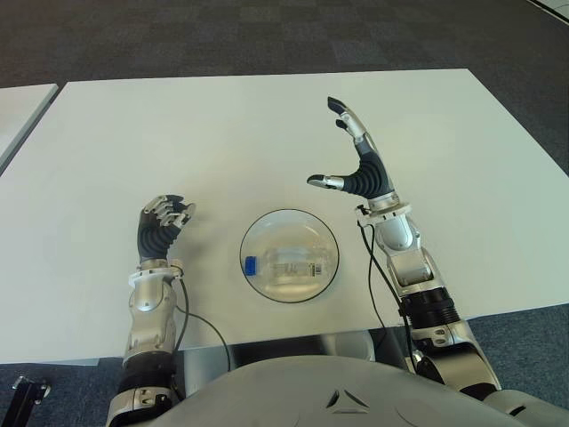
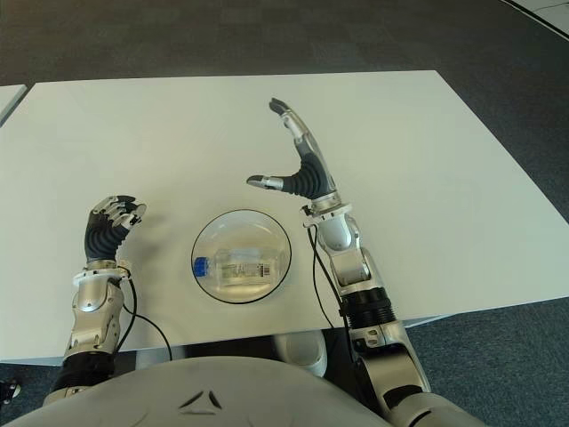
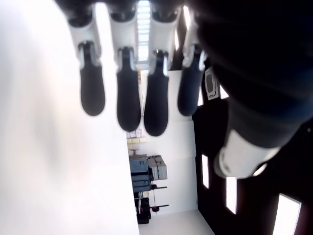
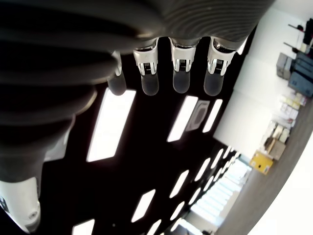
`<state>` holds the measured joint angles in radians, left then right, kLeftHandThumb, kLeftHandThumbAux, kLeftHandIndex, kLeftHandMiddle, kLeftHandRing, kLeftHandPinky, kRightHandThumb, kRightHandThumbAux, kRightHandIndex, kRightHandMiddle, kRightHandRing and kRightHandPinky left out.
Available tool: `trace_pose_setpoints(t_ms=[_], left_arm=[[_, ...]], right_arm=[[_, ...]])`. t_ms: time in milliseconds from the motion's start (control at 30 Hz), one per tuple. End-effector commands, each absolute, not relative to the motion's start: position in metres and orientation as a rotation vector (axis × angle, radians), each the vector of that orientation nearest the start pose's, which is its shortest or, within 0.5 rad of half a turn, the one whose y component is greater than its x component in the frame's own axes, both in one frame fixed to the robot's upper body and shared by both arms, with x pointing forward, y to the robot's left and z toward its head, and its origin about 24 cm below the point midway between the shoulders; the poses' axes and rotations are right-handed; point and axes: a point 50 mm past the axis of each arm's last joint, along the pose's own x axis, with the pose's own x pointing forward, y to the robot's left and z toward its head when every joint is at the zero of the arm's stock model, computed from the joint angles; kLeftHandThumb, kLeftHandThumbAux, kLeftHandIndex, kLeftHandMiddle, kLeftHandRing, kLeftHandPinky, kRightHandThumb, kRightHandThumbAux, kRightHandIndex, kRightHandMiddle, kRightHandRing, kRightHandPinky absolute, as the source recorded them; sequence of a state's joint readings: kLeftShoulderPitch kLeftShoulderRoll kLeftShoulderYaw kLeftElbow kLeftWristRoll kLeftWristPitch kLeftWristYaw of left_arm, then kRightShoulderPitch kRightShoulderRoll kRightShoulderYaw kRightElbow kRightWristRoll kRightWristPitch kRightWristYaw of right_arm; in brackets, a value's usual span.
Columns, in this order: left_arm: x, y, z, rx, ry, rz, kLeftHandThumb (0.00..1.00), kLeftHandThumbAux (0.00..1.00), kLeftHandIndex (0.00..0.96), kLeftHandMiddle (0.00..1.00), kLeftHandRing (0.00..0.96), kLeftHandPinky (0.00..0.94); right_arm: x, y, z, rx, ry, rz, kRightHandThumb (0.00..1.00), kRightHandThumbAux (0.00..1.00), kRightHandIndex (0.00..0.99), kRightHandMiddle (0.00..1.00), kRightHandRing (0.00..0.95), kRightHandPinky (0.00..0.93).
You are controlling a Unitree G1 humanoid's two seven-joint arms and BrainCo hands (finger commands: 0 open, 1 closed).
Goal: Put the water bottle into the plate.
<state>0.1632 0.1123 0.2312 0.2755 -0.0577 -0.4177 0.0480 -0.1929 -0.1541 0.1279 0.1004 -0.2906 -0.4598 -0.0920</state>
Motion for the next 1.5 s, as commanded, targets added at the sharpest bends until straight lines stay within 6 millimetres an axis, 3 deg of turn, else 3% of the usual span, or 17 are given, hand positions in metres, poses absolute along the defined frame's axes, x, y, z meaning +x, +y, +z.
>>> trace_pose_setpoints(t_ms=[33, 200, 433, 600, 967, 1300, 1500], left_arm=[[0.194, 0.242, -0.007, 0.096, -0.002, 0.338, 0.706, 0.711, 0.432, 0.526, 0.506, 0.496], [0.194, 0.243, -0.007, 0.101, 0.000, 0.335, 0.706, 0.712, 0.431, 0.519, 0.503, 0.498], [0.194, 0.244, -0.007, 0.123, -0.002, 0.331, 0.705, 0.712, 0.431, 0.539, 0.518, 0.503], [0.195, 0.245, -0.008, 0.123, 0.001, 0.338, 0.705, 0.713, 0.432, 0.551, 0.524, 0.494], [0.196, 0.242, -0.008, 0.112, 0.006, 0.336, 0.706, 0.712, 0.432, 0.557, 0.525, 0.512], [0.197, 0.239, -0.009, 0.091, -0.004, 0.321, 0.706, 0.711, 0.432, 0.559, 0.529, 0.507], [0.197, 0.238, -0.010, 0.070, -0.004, 0.319, 0.706, 0.711, 0.432, 0.546, 0.523, 0.513]], right_arm=[[0.277, -0.135, 0.095, -0.327, -0.482, 0.077, 0.416, 0.705, 0.101, 0.060, 0.071, 0.153], [0.283, -0.145, 0.086, -0.258, -0.445, 0.038, 0.434, 0.751, 0.163, 0.083, 0.090, 0.168], [0.288, -0.156, 0.068, -0.142, -0.381, 0.063, 0.311, 0.774, 0.256, 0.118, 0.120, 0.224], [0.285, -0.158, 0.061, -0.089, -0.364, 0.075, 0.235, 0.762, 0.245, 0.140, 0.148, 0.235], [0.285, -0.168, 0.033, -0.066, -0.283, 0.045, 0.181, 0.799, 0.239, 0.180, 0.164, 0.202], [0.286, -0.171, 0.017, -0.052, -0.236, 0.016, 0.165, 0.828, 0.282, 0.262, 0.242, 0.298], [0.285, -0.170, 0.013, -0.056, -0.224, 0.009, 0.173, 0.811, 0.240, 0.314, 0.316, 0.378]])
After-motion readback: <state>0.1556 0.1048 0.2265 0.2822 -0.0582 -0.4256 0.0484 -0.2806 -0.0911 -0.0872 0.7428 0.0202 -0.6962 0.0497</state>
